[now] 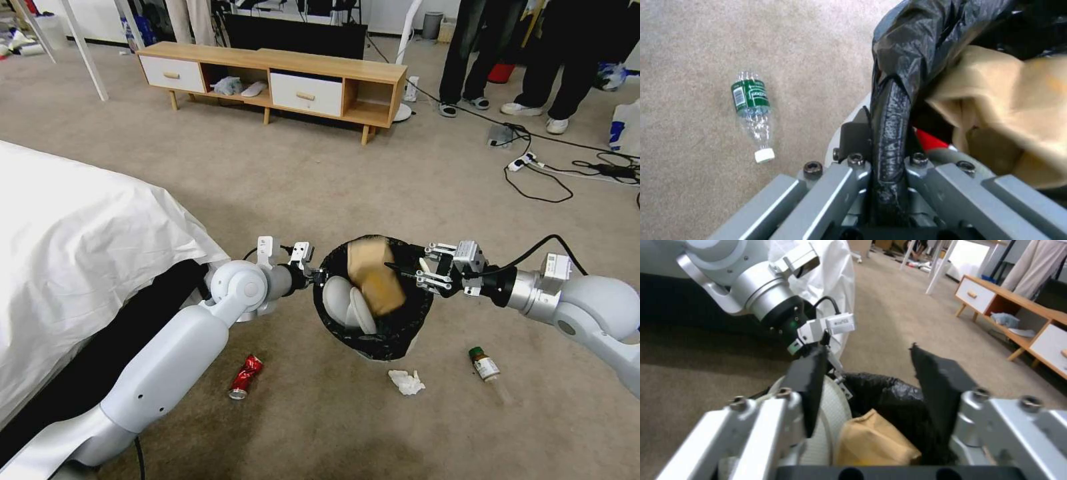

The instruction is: Pick up the trash bin and place the garbage on the floor into it.

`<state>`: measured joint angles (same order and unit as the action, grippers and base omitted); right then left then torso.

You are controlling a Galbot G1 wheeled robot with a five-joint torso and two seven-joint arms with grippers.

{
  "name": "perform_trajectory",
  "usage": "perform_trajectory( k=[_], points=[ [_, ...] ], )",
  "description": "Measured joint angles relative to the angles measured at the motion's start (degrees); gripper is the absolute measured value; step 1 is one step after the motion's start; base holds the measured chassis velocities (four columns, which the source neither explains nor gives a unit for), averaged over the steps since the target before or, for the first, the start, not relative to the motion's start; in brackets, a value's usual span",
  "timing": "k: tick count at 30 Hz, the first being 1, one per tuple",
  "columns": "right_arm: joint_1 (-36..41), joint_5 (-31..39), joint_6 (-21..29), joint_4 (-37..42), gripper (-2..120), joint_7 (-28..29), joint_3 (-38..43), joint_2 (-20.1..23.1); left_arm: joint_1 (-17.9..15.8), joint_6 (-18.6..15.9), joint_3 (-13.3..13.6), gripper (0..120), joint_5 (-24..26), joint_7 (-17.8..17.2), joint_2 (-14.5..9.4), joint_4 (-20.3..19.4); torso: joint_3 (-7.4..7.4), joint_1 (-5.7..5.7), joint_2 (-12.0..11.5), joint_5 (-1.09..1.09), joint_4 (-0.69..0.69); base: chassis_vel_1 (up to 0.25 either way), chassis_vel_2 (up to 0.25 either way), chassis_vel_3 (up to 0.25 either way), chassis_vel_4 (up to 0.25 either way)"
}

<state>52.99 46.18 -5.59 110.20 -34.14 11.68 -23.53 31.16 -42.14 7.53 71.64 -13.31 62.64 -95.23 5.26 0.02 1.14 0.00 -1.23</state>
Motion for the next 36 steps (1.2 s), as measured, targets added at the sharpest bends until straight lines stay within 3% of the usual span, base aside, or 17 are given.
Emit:
perform_trajectory(
  k=[2, 6, 10, 23, 29, 31, 34, 36],
  points=[
    [0.0, 0.0, 0.0, -0.1, 65, 0.2, 0.0, 0.0, 0.1, 0.0, 0.0, 2, -0.2, 0.2, 0.0, 0.1, 0.00, 0.00, 0.0, 0.00, 0.00, 0.000, 0.000, 0.000, 0.000],
    [-0.1, 0.0, -0.1, -0.1, 73, 0.3, -0.1, 0.0, 0.2, 0.0, -0.1, 2, -0.4, 0.3, 0.0, 0.1, 0.00, 0.00, 0.0, 0.00, 0.00, 0.000, 0.000, 0.000, 0.000],
    [-0.2, 0.2, -0.1, 0.0, 95, 0.4, -0.2, 0.0, 0.3, 0.0, -0.3, 2, -0.7, 0.3, 0.0, 0.3, 0.00, 0.00, 0.0, 0.00, 0.00, 0.000, 0.000, 0.000, 0.000],
    [0.5, 1.1, -0.7, 0.9, 100, 1.7, 4.0, 1.2, 1.4, 0.0, -2.3, 2, -1.4, 0.5, -0.6, 0.2, 0.00, 0.00, 0.0, 0.00, 0.00, 0.000, 0.000, 0.000, 0.000],
    [2.0, 2.3, 3.0, 1.2, 100, 11.1, 11.4, 2.4, 3.0, 0.0, -5.2, 2, -2.0, 1.0, -1.5, -1.2, 0.00, 0.00, 0.0, -0.01, 0.00, 0.000, 0.000, 0.000, 0.000],
    [3.7, 3.4, 7.6, 1.2, 100, 16.7, 15.2, 3.4, 4.0, 0.0, -6.9, 2, -2.1, 1.2, -2.2, -2.3, 0.00, 0.00, 0.0, 0.00, 0.00, 0.000, 0.000, 0.000, 0.000],
    [4.5, 4.5, 10.1, 1.2, 100, 19.5, 16.5, 3.9, 4.5, 0.0, -7.5, 2, -2.0, 1.3, -2.7, -2.9, 0.00, 0.00, 0.0, -0.01, -0.01, 0.000, 0.000, 0.000, 0.000],
    [6.0, 7.1, 15.5, 1.8, 100, 25.9, 17.9, 4.6, 5.3, 0.0, -8.4, 2, -1.8, 1.3, -3.7, -3.9, 0.00, 0.00, 0.0, 0.00, 0.00, 0.000, 0.000, 0.000, 0.000]
  ],
)
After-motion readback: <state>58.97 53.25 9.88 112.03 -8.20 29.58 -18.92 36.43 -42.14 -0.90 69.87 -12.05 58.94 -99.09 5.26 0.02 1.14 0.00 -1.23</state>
